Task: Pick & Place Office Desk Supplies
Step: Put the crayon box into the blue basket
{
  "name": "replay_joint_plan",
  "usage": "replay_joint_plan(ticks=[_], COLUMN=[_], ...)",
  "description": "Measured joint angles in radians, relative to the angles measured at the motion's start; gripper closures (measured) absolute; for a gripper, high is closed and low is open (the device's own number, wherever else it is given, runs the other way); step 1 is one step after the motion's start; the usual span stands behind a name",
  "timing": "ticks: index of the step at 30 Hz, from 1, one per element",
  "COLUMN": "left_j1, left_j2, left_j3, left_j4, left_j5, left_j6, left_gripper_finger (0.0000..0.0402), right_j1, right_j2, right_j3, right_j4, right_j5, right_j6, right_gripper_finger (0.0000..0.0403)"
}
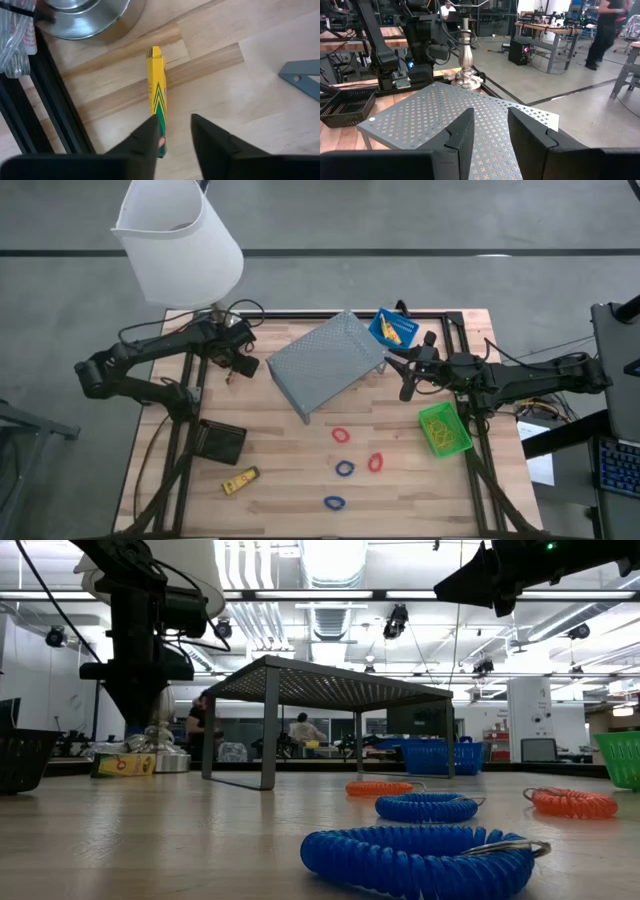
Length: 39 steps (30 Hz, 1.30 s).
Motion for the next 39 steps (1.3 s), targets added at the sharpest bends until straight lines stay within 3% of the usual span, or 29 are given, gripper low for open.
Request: replay_joint_plan(ticks=[9, 15, 33, 39], left_j1=[0.002, 0.009, 0.026, 0.026], left_j2=[0.000, 0.001, 0.001, 0.001], left_j3=[-0.011, -0.085, -0.254, -0.262], left_j4=[0.014, 0.085, 0.254, 0.266], left_j5=[-0.013, -0.026, -0.019, -0.018], left_j6=[0.000, 0.005, 0.003, 0.002], left_gripper_finger=[0.0158, 0.0125, 0.0178, 0.0218], right_j1=[0.000, 0.000, 0.000, 0.000], right_j2=[0.000, 0.000, 0.000, 0.000], right_j3=[0.000, 0.000, 0.000, 0.000], right_j4=[0.000, 0.000, 0.000, 0.000], right_j5=[0.000, 0.000, 0.000, 0.000], right_j6=[0.000, -0.001, 0.000, -0.002], right_gripper_finger=[0.0277, 0.0273, 0.0288, 0.0281])
